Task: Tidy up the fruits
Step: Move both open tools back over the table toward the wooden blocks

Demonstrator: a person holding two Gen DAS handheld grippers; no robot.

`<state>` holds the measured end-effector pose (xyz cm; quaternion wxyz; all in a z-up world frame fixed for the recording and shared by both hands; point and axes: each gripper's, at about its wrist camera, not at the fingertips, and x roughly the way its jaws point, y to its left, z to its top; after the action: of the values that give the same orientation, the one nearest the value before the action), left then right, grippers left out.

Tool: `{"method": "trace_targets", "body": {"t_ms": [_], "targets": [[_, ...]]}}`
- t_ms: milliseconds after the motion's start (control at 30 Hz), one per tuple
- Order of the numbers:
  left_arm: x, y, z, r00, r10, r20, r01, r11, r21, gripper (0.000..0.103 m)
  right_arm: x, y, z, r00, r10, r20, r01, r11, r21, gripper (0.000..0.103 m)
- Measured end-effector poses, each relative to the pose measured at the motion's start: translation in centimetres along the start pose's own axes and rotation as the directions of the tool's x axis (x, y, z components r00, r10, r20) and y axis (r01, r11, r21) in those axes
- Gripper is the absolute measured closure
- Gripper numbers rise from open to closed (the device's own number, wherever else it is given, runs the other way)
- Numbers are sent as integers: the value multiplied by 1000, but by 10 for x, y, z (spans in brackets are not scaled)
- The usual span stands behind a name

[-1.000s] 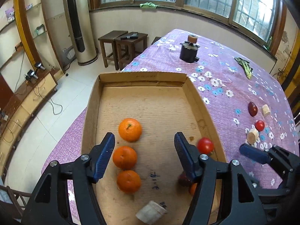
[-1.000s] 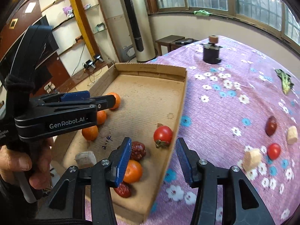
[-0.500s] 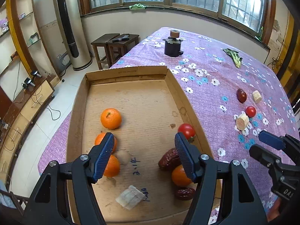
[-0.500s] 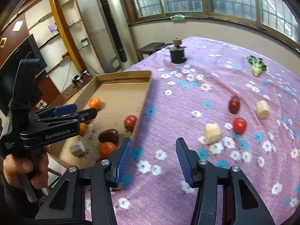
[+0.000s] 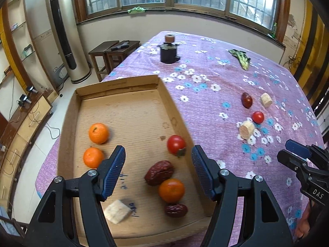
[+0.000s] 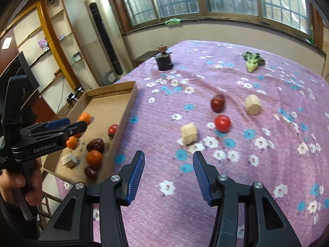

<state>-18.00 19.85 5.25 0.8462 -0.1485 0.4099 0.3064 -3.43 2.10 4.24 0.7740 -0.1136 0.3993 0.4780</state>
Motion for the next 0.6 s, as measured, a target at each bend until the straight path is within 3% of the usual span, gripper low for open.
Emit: {"method": "trace_targets", "body": {"t_ms": [600], "targets": [[4,-74,1,994,-105,-41,110,987,120,37,-11,-56,-9,997,-81,4,80,994,78,52]]}}
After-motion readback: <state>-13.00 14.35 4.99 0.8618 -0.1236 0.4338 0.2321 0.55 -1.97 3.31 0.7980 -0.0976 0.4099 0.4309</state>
